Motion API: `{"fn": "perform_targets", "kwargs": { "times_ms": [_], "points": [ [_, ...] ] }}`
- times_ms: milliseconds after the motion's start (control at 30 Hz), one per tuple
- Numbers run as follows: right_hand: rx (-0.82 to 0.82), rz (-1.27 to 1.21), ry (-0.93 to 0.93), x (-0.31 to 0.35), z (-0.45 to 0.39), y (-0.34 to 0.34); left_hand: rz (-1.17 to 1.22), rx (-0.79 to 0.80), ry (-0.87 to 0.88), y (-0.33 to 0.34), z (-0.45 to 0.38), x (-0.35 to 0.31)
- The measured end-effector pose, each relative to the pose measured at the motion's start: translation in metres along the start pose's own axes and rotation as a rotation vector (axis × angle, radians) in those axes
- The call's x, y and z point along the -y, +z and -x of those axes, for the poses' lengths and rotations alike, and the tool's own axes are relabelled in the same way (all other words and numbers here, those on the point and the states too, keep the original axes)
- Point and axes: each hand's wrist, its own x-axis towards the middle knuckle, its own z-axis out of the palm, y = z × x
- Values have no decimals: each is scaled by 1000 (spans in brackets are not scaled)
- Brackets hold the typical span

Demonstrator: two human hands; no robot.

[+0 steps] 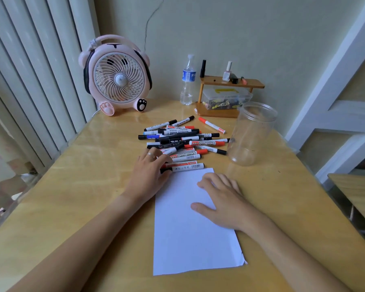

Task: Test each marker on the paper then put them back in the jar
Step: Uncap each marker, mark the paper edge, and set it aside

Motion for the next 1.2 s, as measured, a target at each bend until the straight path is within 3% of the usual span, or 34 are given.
{"fn": "perform_targets", "kwargs": {
  "times_ms": [100,267,433,633,967,1200],
  "points": [
    [-111,-29,78,6,-37,-10,-15,29,20,2,3,-1],
    [-537,-116,35,10,-71,13,-8,30,69,-1,4,-3],
    [-496,-153,-80,4,-71,26,-5,17,146,-7,4,-9],
    [-544,-123,-168,10,-70,15,353,66,49,-16,9,-11],
    [-300,-94,-146,7,-59,-1,225,250,98,-5,12,-12],
    [-446,4,-200,26,-67,12,384,247,33,-4,5,-11]
  ]
}}
